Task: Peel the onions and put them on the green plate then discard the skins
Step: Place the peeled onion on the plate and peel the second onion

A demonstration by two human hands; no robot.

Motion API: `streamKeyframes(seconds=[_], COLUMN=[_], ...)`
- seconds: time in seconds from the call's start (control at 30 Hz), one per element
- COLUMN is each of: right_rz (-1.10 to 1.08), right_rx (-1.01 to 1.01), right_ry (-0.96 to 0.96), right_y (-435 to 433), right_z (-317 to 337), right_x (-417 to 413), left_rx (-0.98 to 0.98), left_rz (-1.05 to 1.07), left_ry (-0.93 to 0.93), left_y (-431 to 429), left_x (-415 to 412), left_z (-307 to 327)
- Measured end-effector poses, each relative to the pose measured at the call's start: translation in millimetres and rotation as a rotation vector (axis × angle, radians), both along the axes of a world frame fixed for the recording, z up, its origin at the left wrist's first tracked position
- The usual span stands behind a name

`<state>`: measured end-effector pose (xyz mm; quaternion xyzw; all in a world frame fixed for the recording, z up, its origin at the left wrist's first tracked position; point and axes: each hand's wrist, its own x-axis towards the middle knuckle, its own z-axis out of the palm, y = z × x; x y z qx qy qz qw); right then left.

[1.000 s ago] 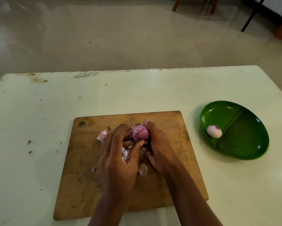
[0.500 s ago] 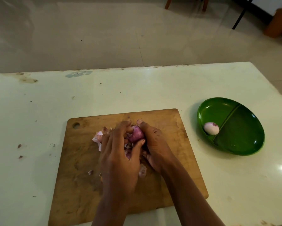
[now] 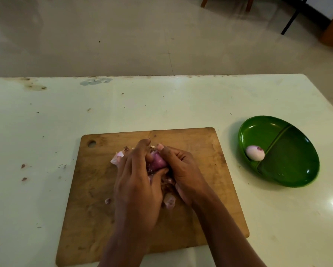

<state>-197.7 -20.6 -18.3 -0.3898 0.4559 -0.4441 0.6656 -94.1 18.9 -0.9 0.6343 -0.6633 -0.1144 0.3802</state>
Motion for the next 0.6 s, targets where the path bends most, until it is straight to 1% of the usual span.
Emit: streamKeyframes(seconds=[0.07,0.33,0.5,0.6], right_rz=[-0.012,-0.002,-0.025,-0.040], right_rx=[-0.003,-0.001,0.028,0.044], right_ry=[-0.004,-0.018,-0.060,-0.071], right_y=[0.2,2.0,2.9,2.5], right_z=[-0.9,4.4,7.4,8.0], right_x=[0.2,2.1,2.1,0.0], left_rx=[0.018,0.006,-0.098,-0.135], left_rz=[-0.002,0.010,-0.006,-0.004], left_ry=[0.033,0.039,-0.046,0.030], left_y=[-0.9,-3.2,-2.1,-3.4], left_x=[-0.3,1.6,-1.4,1.7], left_z=[0.2,-3.9,-6.8,-5.9])
